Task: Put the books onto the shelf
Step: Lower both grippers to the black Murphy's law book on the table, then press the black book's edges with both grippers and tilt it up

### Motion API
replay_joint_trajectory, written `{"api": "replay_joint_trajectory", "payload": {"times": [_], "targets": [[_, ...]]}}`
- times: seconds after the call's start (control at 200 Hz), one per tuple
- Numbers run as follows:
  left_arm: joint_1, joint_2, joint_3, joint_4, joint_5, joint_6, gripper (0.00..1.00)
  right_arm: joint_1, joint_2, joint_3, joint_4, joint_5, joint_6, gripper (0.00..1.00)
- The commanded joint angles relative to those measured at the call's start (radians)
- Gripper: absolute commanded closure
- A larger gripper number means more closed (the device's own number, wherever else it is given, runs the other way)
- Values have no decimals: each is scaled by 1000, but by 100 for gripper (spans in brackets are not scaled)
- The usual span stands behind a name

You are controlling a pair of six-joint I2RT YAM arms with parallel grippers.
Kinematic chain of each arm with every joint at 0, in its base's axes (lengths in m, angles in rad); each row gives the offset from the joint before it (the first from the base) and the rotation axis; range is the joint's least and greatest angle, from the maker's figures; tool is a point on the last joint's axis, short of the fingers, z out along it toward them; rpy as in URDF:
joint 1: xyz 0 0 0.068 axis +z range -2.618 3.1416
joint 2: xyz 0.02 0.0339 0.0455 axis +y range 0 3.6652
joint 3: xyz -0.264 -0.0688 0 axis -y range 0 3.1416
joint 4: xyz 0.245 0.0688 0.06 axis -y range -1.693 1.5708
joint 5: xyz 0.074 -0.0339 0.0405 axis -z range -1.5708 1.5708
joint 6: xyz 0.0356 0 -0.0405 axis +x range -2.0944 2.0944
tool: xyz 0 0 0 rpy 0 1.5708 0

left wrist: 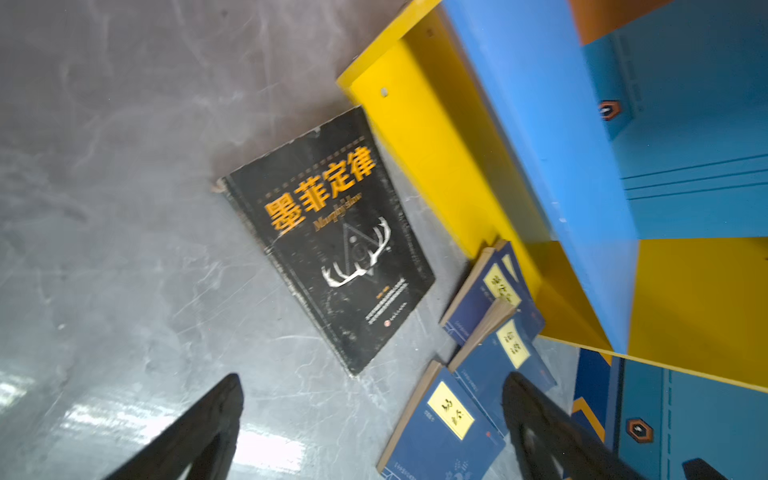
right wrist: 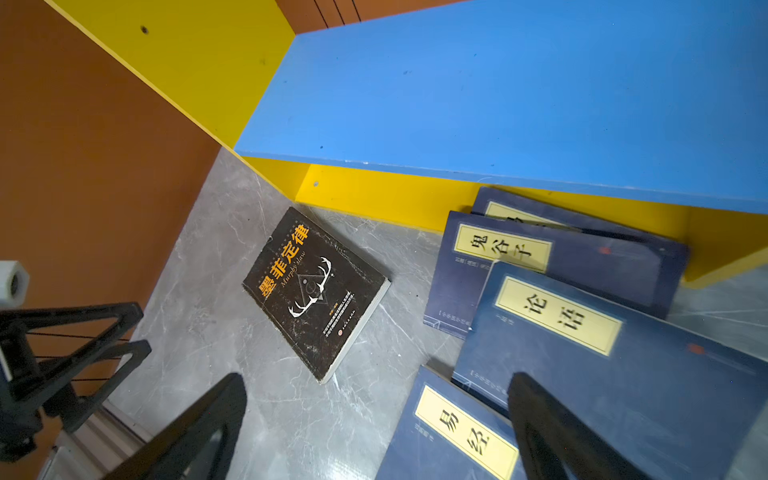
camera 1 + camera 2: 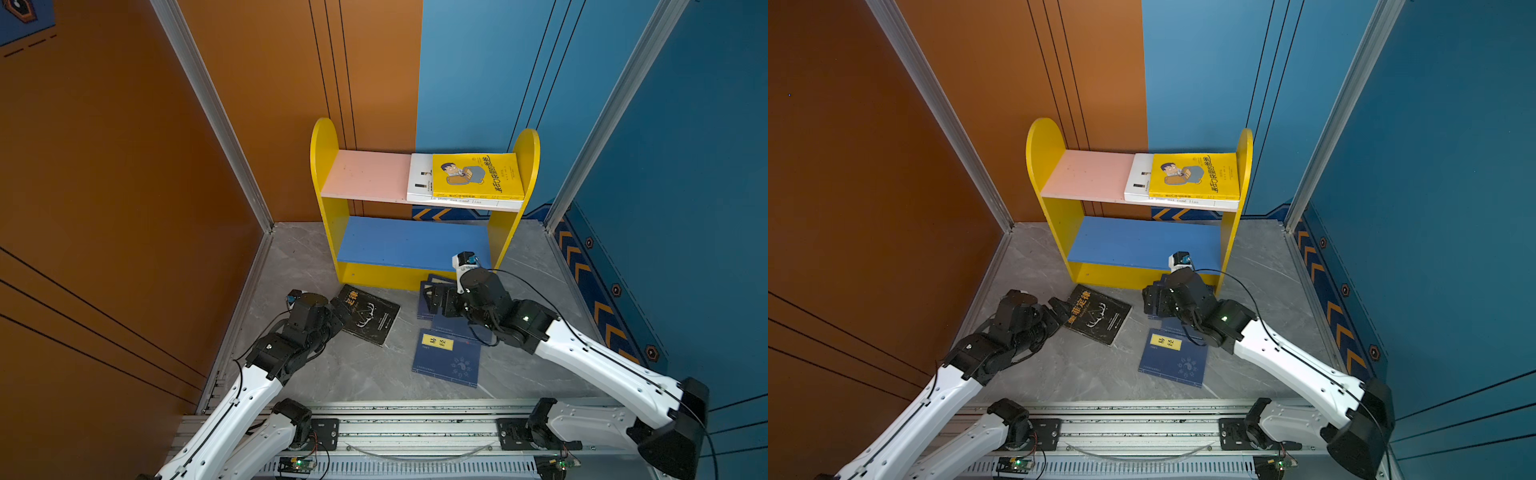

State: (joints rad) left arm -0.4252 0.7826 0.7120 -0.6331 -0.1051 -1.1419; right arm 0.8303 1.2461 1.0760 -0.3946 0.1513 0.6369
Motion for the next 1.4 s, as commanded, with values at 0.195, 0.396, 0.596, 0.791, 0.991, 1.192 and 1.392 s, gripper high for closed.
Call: {"api": "replay_joint_trajectory", "payload": {"times": [0.195, 0.396, 0.596, 0.791, 0.991, 1.192, 1.392], "targets": [[71, 43, -224, 205, 75, -91, 2, 28, 374, 136, 149, -164, -36, 0], [106, 137, -259, 324, 138, -60, 2, 21, 627, 312, 165, -277, -86, 0], [129, 251, -263, 431, 183, -60, 2, 2, 810, 474, 157, -288, -105, 1], [131, 363, -227, 494, 205, -57, 2, -24, 929, 573, 118, -297, -111, 3], [135, 467, -227, 594, 237, -79, 2, -26, 994, 628, 68, -297, -117, 5], [138, 540, -258, 748, 273, -125, 2, -11, 1039, 655, 16, -344, -118, 16], [142, 542, -314, 974, 312, -152, 0, 9, 1076, 681, -21, -421, -118, 25]]}}
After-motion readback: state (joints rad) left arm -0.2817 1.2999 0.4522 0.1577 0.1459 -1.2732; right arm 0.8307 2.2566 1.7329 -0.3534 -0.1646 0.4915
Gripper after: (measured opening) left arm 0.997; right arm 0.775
